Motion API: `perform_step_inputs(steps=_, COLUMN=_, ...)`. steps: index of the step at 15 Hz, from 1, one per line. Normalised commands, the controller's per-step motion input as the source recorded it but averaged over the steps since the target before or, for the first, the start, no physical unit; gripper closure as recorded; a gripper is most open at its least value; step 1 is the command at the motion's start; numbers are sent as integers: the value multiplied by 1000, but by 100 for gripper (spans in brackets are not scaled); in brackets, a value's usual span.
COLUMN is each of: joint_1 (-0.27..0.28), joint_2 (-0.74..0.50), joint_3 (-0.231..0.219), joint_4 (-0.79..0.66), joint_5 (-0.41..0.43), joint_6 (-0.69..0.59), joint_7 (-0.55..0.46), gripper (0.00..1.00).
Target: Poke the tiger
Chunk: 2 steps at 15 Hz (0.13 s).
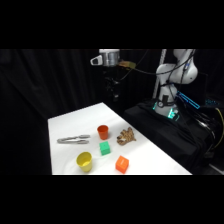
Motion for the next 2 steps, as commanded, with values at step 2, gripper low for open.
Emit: perform_step_inputs(steps=2, joint_1=-13, joint_2=22, joint_3=-21, joint_4=287, joint_5=261, joint_6=-280, joint_7=-266, gripper=0)
